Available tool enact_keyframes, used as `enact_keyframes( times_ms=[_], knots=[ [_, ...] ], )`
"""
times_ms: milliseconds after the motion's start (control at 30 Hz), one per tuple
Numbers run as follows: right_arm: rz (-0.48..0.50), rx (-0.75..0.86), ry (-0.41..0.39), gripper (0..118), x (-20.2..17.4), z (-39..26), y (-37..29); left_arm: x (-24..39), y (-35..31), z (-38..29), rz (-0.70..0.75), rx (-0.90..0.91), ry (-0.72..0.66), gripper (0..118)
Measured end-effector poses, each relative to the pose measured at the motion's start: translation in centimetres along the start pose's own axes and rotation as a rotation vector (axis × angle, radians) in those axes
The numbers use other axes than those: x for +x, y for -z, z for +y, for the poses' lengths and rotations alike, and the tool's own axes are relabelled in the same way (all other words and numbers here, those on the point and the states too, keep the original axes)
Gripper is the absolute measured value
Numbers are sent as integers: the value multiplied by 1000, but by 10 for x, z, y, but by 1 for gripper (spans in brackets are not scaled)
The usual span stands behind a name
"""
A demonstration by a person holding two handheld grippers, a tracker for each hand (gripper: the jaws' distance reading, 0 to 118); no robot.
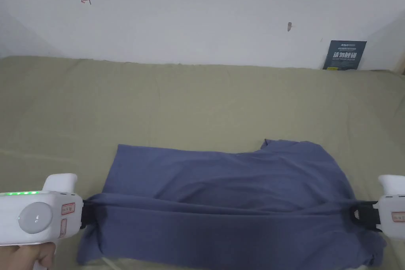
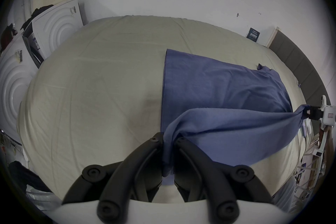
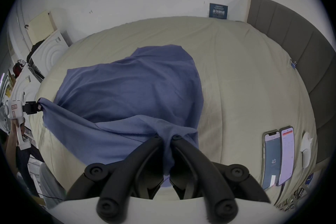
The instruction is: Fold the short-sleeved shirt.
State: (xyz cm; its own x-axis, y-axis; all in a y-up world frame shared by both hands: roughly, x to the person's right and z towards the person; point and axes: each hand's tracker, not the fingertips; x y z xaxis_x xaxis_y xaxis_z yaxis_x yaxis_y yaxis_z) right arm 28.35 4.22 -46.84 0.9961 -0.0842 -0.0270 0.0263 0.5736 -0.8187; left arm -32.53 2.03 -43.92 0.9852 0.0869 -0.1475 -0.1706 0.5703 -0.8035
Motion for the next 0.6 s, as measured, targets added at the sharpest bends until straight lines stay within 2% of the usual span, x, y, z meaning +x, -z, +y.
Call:
enact_keyframes(
  times_ms=[100,133,167,200,233,267,300,333,433,467,533,567,600],
  knots=[
    [-6,-28,29,6,3,3,28,9,6,6,2,-25,-10,9],
    [-15,-41,61,17,4,3,37,9,10,7,3,-31,-15,9],
    [-46,-68,91,43,3,2,42,9,13,6,2,-28,-29,11],
    [-72,-84,98,80,3,1,46,6,22,4,-7,-29,-35,32],
    [-70,-90,101,116,6,-1,46,6,26,3,10,-33,-36,90],
    [-83,-93,116,118,8,-5,46,5,30,2,29,-52,-36,118],
    [-95,-54,134,118,11,-8,42,2,33,-16,38,-66,-40,115],
    [-88,-71,137,118,15,-13,38,-3,32,11,28,2,-14,115],
    [-98,-54,133,118,13,-32,2,-8,26,21,40,-40,-46,115],
    [-90,-45,133,118,13,-39,-9,-4,-17,-12,53,-30,-43,115],
    [-54,-6,146,115,11,-49,-18,-6,-46,-25,54,-9,-50,114],
    [-41,11,145,104,10,-56,-26,-7,-56,-31,53,-7,-61,110],
    [-26,22,139,77,8,-65,-35,-22,-42,-35,36,-1,-83,97]
  ],
)
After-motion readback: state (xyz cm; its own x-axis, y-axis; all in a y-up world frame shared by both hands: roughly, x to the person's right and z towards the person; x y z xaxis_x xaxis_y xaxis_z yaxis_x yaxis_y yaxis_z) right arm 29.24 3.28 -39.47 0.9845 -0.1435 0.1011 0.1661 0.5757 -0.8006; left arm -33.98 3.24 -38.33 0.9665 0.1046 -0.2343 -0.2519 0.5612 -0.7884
